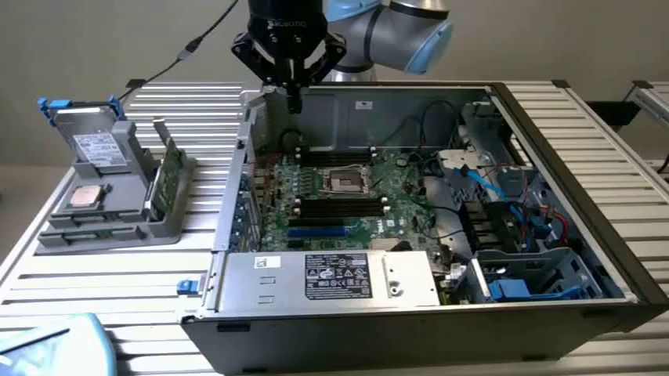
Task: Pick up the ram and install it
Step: 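Reach for the ram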
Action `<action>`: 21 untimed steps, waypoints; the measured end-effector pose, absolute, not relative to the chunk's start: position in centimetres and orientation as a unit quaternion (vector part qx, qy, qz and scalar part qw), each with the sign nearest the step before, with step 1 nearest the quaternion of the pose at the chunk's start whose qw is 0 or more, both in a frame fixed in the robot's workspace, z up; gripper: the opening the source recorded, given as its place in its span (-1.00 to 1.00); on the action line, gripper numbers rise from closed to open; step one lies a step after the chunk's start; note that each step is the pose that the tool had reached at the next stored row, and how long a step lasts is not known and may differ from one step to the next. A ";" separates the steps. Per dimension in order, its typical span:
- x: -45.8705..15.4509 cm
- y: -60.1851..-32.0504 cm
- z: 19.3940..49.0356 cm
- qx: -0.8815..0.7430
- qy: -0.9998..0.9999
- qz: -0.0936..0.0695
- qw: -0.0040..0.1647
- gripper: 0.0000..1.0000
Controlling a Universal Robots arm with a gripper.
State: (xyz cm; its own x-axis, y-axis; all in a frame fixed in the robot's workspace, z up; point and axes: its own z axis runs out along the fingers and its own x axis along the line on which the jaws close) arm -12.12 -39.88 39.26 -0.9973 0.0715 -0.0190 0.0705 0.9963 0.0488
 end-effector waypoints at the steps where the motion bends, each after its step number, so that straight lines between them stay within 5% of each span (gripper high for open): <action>1: -12.1 -39.9 39.3 0.036 0.999 0.024 0.010 -0.79; 21: -17.7 -38.7 39.0 0.035 0.999 0.025 0.009 -0.79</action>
State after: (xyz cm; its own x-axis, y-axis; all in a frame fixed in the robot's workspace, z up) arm -17.68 -38.65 38.97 -0.9973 0.0712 -0.0172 0.0703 0.9963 0.0499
